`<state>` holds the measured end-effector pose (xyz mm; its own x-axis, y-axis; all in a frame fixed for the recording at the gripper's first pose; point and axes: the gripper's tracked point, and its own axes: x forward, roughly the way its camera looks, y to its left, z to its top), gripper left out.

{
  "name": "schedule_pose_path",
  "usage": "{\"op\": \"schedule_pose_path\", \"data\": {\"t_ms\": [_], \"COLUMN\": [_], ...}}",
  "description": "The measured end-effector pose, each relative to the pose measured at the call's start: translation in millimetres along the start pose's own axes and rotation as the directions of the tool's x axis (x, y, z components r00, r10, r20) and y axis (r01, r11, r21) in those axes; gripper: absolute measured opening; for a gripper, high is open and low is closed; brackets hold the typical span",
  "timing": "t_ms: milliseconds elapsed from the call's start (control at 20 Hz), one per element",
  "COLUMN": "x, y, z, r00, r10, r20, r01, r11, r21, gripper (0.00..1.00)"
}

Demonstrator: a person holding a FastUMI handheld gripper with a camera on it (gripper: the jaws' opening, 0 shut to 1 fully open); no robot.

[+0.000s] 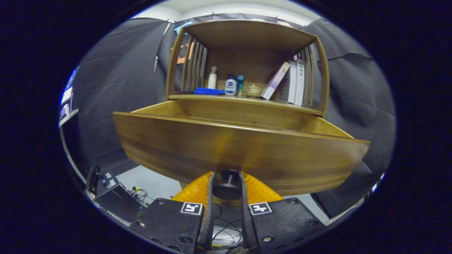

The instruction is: Pull open the drawer, take out the items inside it, and place them on the countertop above the cabinet.

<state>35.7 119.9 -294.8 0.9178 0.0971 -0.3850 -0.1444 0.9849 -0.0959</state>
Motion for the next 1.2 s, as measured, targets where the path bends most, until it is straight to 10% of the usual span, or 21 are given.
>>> {"op": "schedule_pose_path", "data": {"t_ms": [400, 1200], "x": [-8, -54], "y": [2, 7], "z": [-7, 119], "r00": [0.999, 0.969], "r10": [0.016, 0.246], "r20": [-0.039, -0.015], "r01": [-0.017, -0.246], "r11": [1.0, 0.969], "r21": [-0.017, -0.016], "gripper": [0.35, 0.84]}}
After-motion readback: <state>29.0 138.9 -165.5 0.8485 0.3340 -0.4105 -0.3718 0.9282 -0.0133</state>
